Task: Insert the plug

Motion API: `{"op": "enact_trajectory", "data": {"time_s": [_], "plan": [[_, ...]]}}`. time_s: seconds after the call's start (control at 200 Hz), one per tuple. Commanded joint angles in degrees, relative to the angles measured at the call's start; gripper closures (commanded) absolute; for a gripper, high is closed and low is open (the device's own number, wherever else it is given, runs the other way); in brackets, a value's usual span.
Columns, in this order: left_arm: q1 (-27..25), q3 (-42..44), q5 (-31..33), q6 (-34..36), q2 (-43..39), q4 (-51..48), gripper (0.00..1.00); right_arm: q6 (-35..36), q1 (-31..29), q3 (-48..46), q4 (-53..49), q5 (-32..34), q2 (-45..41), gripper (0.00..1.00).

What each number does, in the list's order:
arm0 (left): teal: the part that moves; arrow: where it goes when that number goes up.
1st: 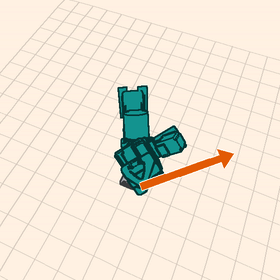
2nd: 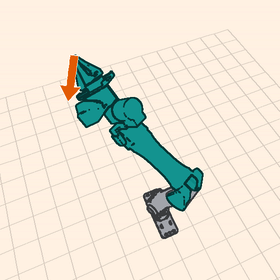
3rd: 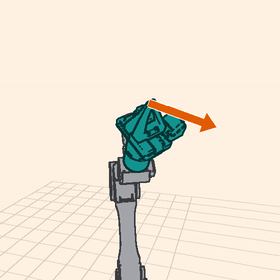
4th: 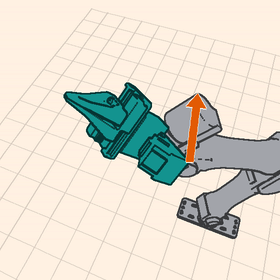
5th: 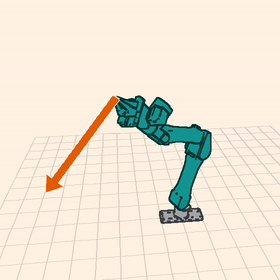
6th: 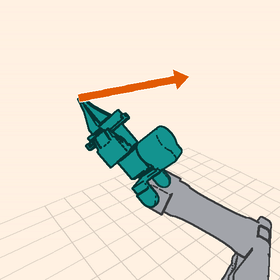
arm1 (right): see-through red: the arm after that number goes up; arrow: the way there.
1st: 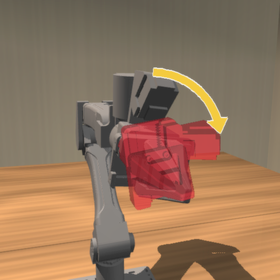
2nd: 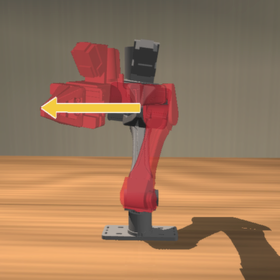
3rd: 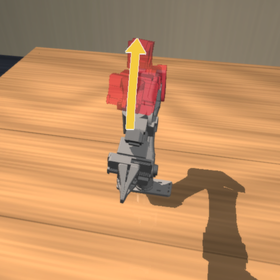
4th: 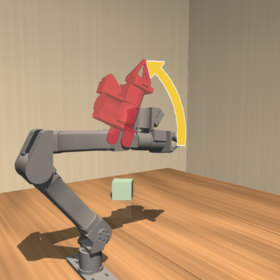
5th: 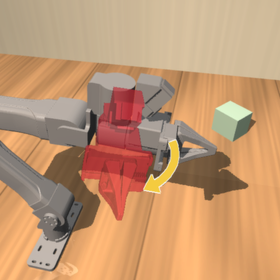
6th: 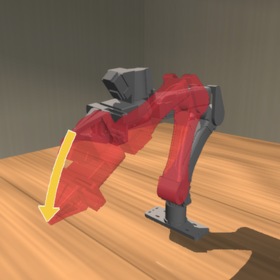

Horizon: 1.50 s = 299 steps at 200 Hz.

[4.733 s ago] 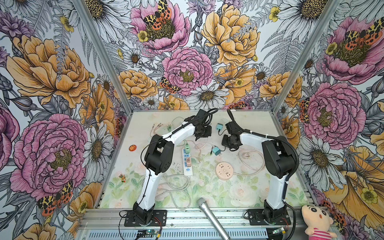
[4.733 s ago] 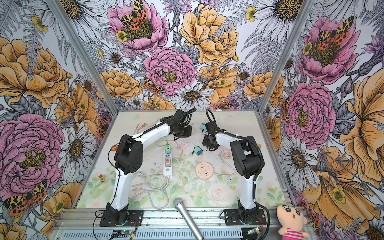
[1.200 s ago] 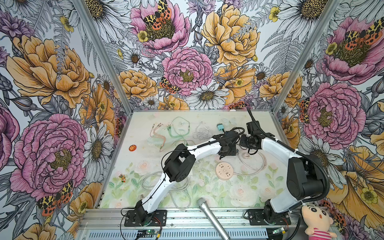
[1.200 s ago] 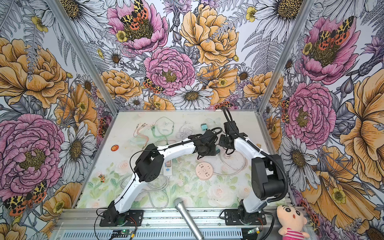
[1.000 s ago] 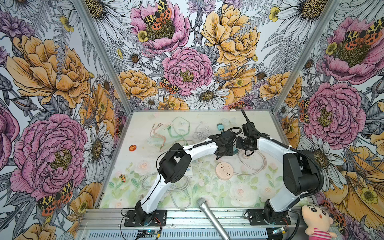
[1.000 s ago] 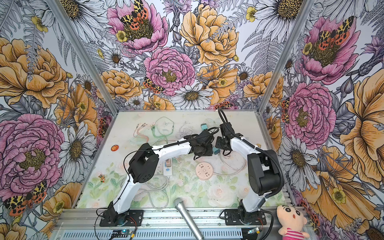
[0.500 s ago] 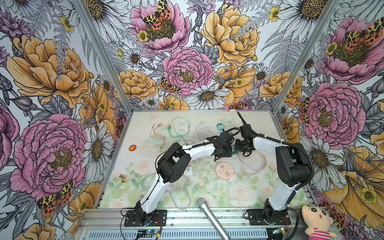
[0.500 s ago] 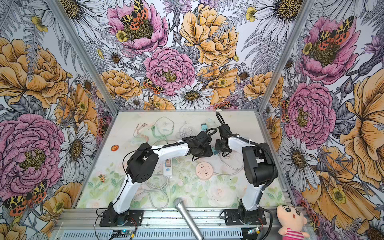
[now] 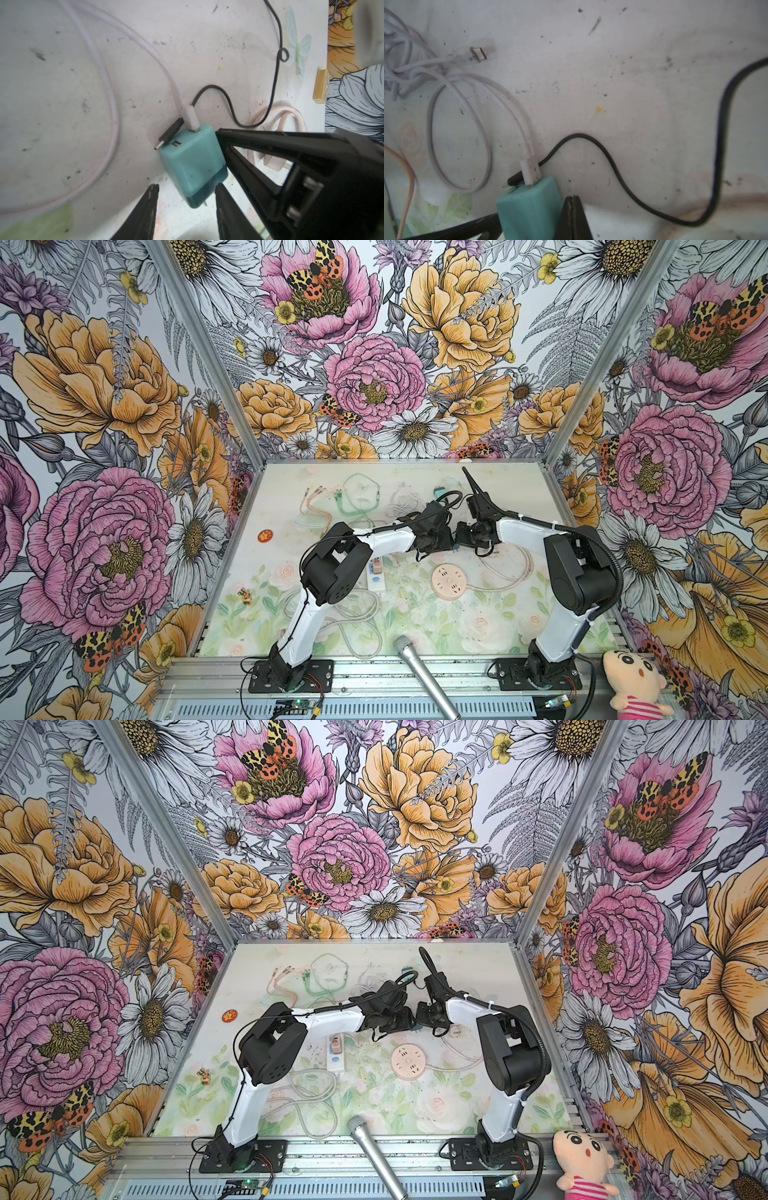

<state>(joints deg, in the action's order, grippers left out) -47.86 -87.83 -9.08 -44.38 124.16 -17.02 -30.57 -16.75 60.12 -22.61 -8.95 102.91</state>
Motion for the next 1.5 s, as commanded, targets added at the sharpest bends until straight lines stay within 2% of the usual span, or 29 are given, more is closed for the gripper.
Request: {"op": "enact_trajectory", "data": {"time_s": [0.0,0.15,0.26,0.43,0.701,0.876,1.016,1.181,1.491], "plan": [[-0.28,0.63,-1.81,1.71,-2.08,1.88,0.51,-1.73,-0.89,-1.09,2.89,-3.38,0.63,1.0],[-0.57,1.08,0.02,1.61,-2.6,-0.12,0.5,-3.0,-1.3,-2.52,5.11,-6.49,0.15,1.0],[-1.05,0.75,2.97,3.18,-3.21,-3.55,0.49,-2.38,-0.8,-3.3,4.79,-4.51,-1.51,1.0],[-2.28,-1.38,7.78,4.34,-2.8,-7.88,0.48,-5.39,5.46,-6.46,4.23,-2.16,-7.06,1.0],[-4.94,-12.05,11.89,5.8,2.48,-16.47,0.46,-5.51,9.59,-7.06,3.91,-1.91,-13.42,0.97],[-5.71,-18.04,15.96,5.01,5.84,-23.76,0.45,-4.77,9.79,-6.37,3.98,-3.0,-13.77,0.82],[-6.28,-18.75,19.51,4.4,5.66,-26.22,0.44,-3.89,10.22,-6.59,3.84,-2.92,-14.49,0.72],[-7.29,-20.11,23.44,4.23,5.82,-28.65,0.44,-3.61,10.69,-6.59,3.72,-3.16,-14.5,0.7],[-6.94,-25.25,23.33,3.8,10.63,-30.9,0.43,-2.83,11.08,-6.99,3.74,-3.91,-14.38,0.67]]}}
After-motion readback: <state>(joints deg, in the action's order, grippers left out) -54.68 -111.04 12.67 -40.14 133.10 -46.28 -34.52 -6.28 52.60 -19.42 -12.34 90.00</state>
